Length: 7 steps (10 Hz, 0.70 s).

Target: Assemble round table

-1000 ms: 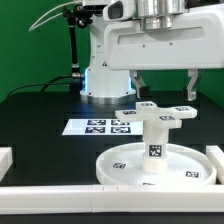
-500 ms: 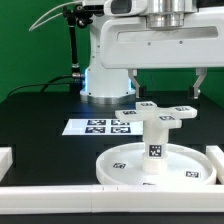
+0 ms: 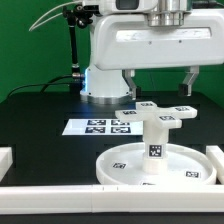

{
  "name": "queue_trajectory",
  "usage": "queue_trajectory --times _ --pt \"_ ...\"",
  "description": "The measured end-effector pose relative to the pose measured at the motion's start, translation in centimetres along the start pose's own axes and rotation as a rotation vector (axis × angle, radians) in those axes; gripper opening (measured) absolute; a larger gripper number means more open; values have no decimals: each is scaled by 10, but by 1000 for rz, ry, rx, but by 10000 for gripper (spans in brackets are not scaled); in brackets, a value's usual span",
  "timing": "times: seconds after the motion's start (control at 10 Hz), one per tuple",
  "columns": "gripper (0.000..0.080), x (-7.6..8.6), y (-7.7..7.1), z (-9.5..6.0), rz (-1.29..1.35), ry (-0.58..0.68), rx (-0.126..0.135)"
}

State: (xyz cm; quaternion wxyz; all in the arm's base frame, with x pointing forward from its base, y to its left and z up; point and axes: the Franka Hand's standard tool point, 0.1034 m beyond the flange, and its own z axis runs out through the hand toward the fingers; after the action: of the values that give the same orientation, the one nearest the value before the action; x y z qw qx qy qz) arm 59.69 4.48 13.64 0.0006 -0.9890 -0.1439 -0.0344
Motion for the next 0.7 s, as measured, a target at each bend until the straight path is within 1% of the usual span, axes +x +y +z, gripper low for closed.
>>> queue_trajectory --times 0.2,0.3,0.4,0.6,0.7 --pt "648 -1 2 0 -94 0 -3" --pt "648 -1 5 0 -177 -4 -11" --pt "648 -2 6 0 -202 -5 -12" --pt "648 -3 6 1 -395 -21 -31" --pt "648 -5 5 1 -475 -33 -33"
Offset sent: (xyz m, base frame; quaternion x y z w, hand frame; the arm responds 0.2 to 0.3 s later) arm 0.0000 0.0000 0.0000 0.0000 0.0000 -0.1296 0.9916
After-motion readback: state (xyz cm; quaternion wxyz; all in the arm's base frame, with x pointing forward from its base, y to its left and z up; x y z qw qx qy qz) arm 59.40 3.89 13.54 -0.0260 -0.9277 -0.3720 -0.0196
